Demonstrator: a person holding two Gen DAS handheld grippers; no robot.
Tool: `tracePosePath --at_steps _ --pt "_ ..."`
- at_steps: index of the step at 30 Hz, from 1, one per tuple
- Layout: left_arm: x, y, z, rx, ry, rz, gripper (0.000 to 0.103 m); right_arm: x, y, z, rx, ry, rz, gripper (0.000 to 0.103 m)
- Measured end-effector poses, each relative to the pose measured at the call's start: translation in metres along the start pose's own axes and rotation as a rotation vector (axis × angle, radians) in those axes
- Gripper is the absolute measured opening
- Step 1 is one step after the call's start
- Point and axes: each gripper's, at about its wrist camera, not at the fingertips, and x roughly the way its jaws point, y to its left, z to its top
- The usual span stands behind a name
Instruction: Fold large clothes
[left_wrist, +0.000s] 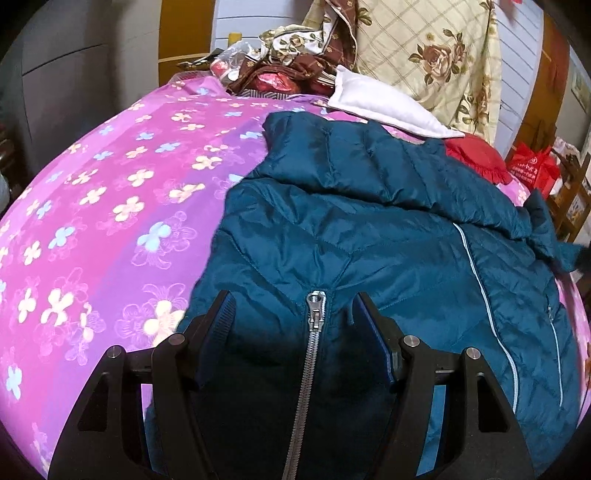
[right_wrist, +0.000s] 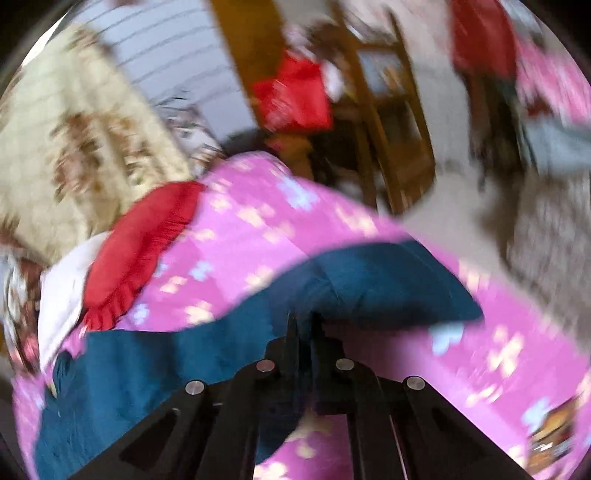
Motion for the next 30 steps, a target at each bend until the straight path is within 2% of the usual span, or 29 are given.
tracePosePath --at_steps 2,5,9,14,16,18,20,21,22,23,24,26,30 --pt "-0.008 0.002 0.001 -0.005 -0.018 0.004 0.066 -0.032 0.041 0.009 -0.098 -0.055 0.017 0.004" --pt "-0.022 0.007 0.002 -0.011 -0.051 0.008 0.066 -0.083 0.106 0.01 -0.213 -0.118 0.096 0.004" --pt "-0.038 0.02 0.002 -0.021 -0.092 0.028 0.066 -0.135 0.201 -0.016 -0.372 -0.146 0.239 0.004" --pt "-0.046 0.047 0.002 -0.092 -0.093 0.024 0.066 -0.169 0.326 -0.105 -0.584 -0.092 0.432 0.004" --pt "-0.047 0.06 0.003 -0.134 -0.088 0.021 0.066 -0.166 0.377 -0.159 -0.654 -0.028 0.506 0.004" --pt "-0.049 0.071 0.004 -0.169 -0.092 0.019 0.066 -0.152 0.412 -0.208 -0.709 0.049 0.522 0.006" --pt "-0.051 0.081 0.006 -0.198 -0.096 0.015 0.066 -0.131 0.442 -0.257 -0.776 0.136 0.495 0.015" --pt "-0.052 0.085 0.006 -0.209 -0.097 0.015 0.066 -0.117 0.453 -0.281 -0.807 0.188 0.48 0.02" --pt "-0.052 0.09 0.006 -0.224 -0.097 0.017 0.066 -0.103 0.461 -0.303 -0.831 0.244 0.478 0.03" --pt "-0.052 0.093 0.005 -0.233 -0.094 0.016 0.066 -0.095 0.463 -0.316 -0.845 0.277 0.474 0.035" --pt "-0.051 0.097 0.006 -0.245 -0.086 0.013 0.066 -0.088 0.464 -0.327 -0.856 0.3 0.463 0.036" --pt "-0.049 0.102 0.005 -0.267 -0.073 -0.001 0.066 -0.083 0.461 -0.338 -0.874 0.299 0.447 0.043" --pt "-0.048 0.108 0.005 -0.295 -0.064 -0.006 0.066 -0.103 0.45 -0.327 -0.882 0.251 0.474 0.043"
